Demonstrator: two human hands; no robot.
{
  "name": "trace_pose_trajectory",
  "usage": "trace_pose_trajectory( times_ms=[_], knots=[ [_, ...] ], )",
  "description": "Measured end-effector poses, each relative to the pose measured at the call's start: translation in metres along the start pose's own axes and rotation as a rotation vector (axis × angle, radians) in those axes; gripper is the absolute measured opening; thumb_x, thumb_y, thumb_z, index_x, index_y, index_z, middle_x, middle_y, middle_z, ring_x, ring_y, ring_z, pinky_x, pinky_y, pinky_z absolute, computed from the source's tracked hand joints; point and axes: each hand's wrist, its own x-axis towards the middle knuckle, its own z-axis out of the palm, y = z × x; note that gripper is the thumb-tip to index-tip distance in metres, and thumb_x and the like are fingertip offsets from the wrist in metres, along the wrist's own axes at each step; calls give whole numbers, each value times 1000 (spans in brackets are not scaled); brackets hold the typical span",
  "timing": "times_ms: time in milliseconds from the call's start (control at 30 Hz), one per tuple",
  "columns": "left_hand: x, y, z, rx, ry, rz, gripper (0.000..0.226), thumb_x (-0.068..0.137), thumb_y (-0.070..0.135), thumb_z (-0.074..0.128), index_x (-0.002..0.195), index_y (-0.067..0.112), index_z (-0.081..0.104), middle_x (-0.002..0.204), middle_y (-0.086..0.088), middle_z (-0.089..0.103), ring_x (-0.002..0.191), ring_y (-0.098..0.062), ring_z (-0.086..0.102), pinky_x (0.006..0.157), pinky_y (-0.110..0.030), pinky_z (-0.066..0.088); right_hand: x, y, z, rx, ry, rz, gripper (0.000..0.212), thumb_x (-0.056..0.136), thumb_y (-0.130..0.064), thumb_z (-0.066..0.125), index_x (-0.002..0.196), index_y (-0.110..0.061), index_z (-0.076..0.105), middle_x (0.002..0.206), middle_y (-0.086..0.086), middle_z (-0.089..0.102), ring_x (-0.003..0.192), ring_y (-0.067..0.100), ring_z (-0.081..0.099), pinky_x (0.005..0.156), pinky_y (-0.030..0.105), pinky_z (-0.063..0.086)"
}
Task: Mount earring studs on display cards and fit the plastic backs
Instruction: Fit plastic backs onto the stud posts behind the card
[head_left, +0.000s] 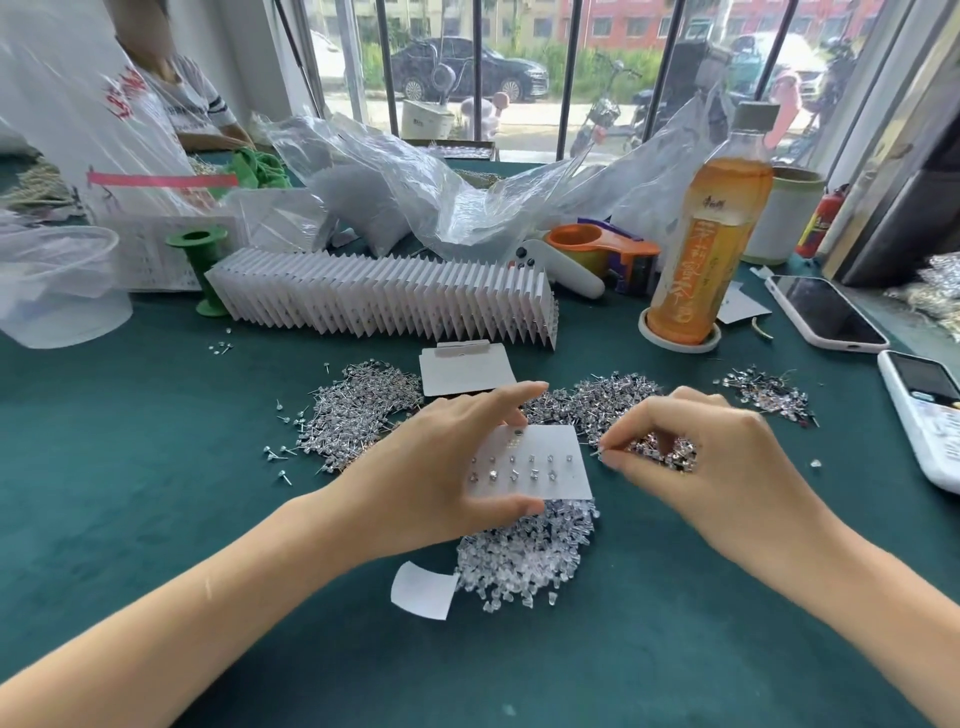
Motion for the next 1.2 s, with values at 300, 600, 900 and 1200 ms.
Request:
trace_pose_trajectory(
  times_ms=[300,600,900,1200],
  knots=[
    [-1,2,3,15,12,15,85,68,69,57,138,52,12,120,25,52,100,10,38,83,-5,29,-8,-4,13,-10,-52,-128,16,69,-3,82,77,-16,75,73,-26,56,79,3,52,75,10,36],
    [-2,4,2,-89,40,7,85,69,70,58,139,51,15,121,23,53,102,9,45,86,-6,38,-7,-9,10,128,-4,34,22,82,-25,68,97,-41,69,81,-14,61,71,10,50,67,11,38],
    [-3,7,-1,-148,122,48,83,72,55,71,138,46,23,117,17,57,98,3,52,81,-19,46,0,-18,10,681,-204,543,54,63,-46,70,111,-20,62,72,14,73,34,9,44,34,11,31],
    [-4,6,0,-141,130,86,83,72,52,71,140,40,26,117,19,56,101,4,51,83,-14,43,2,-22,16,825,-313,636,46,61,-42,74,97,-16,64,79,18,74,29,10,42,32,12,22]
  ],
)
